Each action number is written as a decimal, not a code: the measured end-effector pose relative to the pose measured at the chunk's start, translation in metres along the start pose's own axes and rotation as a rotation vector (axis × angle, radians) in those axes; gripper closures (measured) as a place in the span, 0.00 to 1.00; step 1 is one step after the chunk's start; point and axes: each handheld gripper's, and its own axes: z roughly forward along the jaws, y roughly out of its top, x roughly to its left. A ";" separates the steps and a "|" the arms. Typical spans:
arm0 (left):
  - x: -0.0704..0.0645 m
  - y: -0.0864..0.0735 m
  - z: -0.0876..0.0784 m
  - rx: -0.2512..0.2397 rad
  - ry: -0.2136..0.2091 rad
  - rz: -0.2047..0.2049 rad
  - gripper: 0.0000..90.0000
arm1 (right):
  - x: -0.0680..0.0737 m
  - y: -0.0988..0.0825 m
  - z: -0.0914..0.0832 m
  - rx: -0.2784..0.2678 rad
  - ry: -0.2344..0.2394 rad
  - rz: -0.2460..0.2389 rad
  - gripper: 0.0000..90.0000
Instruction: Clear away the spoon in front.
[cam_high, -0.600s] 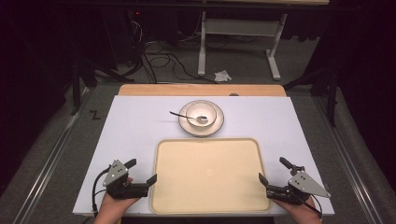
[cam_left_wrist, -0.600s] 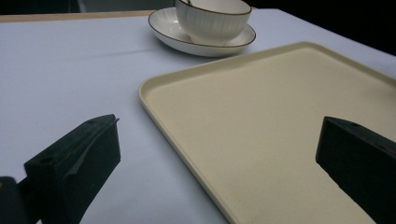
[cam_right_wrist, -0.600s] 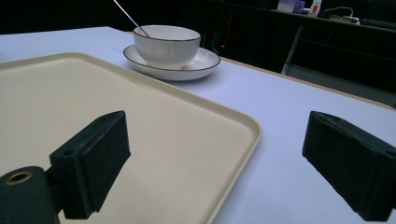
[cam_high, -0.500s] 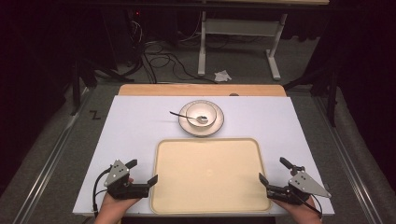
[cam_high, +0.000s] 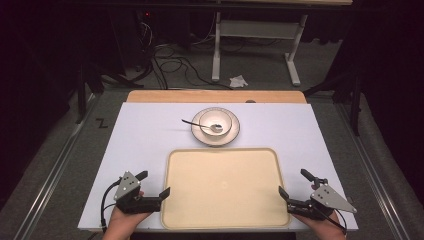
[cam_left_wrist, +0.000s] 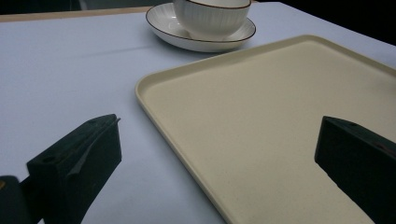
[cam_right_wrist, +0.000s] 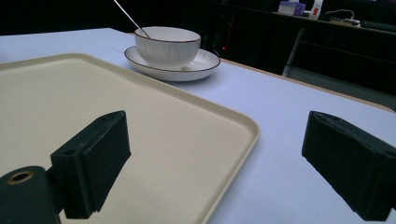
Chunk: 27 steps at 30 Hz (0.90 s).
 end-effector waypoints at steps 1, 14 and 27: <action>0.000 0.000 0.000 -0.001 0.001 0.000 0.02 | 0.000 0.000 0.000 0.000 0.000 0.001 0.10; -0.003 0.001 0.001 0.021 -0.007 0.029 0.04 | 0.001 0.000 0.000 -0.001 0.005 0.004 0.10; -0.014 0.017 -0.005 -0.024 -0.012 0.067 0.10 | 0.002 0.000 0.001 0.003 0.007 -0.009 0.10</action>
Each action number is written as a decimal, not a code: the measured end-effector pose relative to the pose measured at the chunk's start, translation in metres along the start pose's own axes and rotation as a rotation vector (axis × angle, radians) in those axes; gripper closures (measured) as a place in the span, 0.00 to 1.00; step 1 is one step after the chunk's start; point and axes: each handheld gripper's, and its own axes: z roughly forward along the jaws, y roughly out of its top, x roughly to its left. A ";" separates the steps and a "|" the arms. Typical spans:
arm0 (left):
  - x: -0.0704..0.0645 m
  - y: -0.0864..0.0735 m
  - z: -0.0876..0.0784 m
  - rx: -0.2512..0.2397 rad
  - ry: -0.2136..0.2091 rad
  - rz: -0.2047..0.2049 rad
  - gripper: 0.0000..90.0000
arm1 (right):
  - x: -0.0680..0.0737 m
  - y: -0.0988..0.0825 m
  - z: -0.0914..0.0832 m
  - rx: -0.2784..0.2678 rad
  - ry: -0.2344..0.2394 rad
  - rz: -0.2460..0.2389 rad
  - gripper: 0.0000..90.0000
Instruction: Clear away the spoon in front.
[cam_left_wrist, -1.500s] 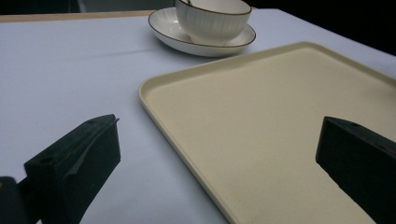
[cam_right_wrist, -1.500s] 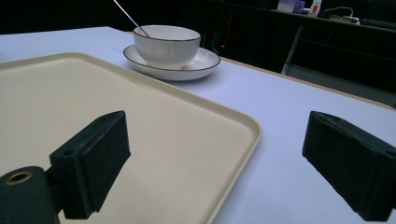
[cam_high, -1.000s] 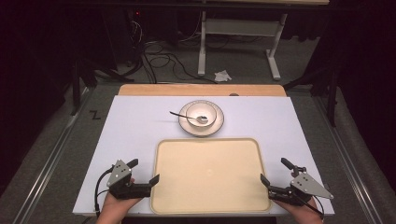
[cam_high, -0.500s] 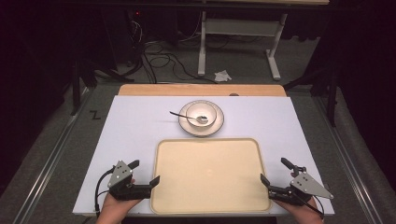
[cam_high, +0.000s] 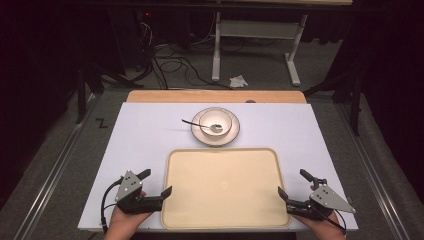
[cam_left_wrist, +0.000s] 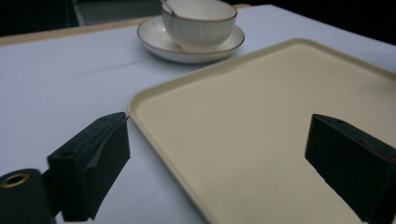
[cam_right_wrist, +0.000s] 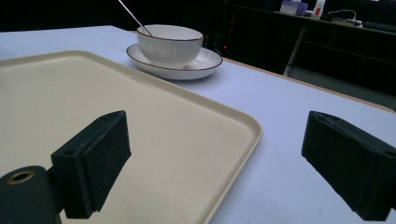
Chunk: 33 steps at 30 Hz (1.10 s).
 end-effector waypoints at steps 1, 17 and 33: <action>-0.002 0.004 0.001 0.012 -0.018 0.012 0.11 | 0.001 0.000 0.000 0.004 -0.002 0.000 0.10; 0.011 0.042 0.016 0.042 -0.012 0.038 0.07 | -0.002 -0.001 0.000 -0.007 -0.003 0.011 0.10; 0.035 0.071 0.038 0.027 0.010 -0.035 0.14 | -0.003 -0.001 0.001 -0.005 -0.006 0.011 0.10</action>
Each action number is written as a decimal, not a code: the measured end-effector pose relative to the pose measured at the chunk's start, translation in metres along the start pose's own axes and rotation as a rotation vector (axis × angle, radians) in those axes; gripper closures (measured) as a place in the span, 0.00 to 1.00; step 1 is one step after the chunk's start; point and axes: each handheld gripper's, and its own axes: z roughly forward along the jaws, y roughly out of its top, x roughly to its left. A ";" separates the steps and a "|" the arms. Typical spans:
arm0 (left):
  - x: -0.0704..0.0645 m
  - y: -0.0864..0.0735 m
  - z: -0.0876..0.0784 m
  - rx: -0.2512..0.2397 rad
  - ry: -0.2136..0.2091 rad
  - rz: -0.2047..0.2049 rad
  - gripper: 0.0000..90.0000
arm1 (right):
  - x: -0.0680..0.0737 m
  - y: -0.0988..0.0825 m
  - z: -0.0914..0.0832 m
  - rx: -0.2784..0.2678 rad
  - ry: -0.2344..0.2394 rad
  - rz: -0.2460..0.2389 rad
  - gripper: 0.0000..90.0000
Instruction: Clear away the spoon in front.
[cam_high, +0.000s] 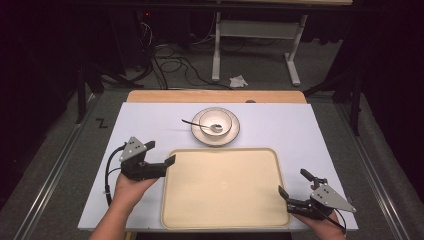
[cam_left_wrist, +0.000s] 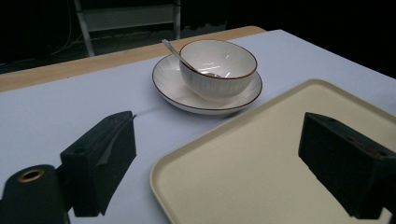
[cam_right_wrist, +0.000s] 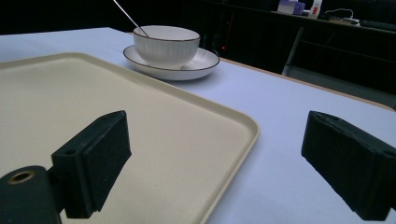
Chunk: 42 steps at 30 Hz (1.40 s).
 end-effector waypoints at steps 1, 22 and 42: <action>0.002 0.003 0.002 0.000 0.000 -0.005 0.14 | 0.000 0.000 0.000 -0.002 0.000 -0.002 0.10; 0.029 0.047 0.066 0.004 0.038 -0.083 0.17 | 0.001 0.002 -0.002 -0.016 0.004 0.002 0.10; 0.029 0.072 0.106 0.092 0.089 -0.092 0.24 | 0.000 0.001 -0.001 -0.019 0.012 0.019 0.10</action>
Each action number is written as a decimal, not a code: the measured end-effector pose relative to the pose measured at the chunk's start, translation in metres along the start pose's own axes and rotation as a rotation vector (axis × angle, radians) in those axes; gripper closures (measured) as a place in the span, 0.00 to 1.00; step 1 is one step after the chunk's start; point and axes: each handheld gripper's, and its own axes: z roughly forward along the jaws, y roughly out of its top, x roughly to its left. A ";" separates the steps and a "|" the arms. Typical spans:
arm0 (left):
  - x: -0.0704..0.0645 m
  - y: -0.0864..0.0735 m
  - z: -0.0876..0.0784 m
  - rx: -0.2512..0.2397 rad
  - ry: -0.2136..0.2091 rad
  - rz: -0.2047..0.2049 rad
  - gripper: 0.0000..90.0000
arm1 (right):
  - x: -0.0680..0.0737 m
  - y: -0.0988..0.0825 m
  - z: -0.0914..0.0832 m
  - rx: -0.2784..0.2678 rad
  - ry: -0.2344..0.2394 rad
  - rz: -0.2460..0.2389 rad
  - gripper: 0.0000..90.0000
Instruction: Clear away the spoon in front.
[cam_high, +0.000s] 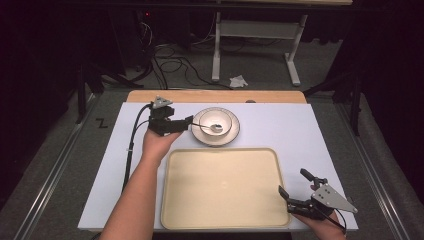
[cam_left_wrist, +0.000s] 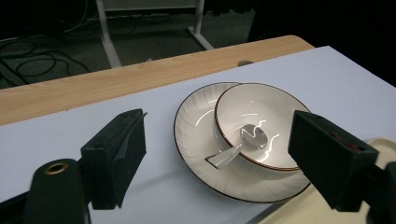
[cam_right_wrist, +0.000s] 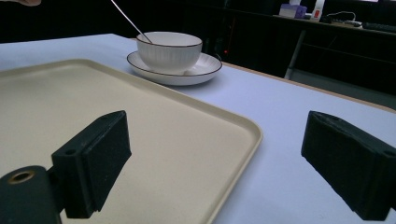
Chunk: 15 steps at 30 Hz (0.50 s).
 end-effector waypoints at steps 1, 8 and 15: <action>0.002 0.000 0.002 0.009 0.001 -0.016 0.26 | 0.000 0.000 0.000 0.000 0.001 -0.001 0.10; 0.009 -0.003 0.010 0.070 -0.040 -0.125 0.42 | 0.000 0.000 0.000 0.004 -0.001 0.000 0.10; 0.015 -0.006 0.012 0.077 -0.086 -0.209 0.55 | 0.001 0.000 0.001 0.002 0.003 -0.007 0.10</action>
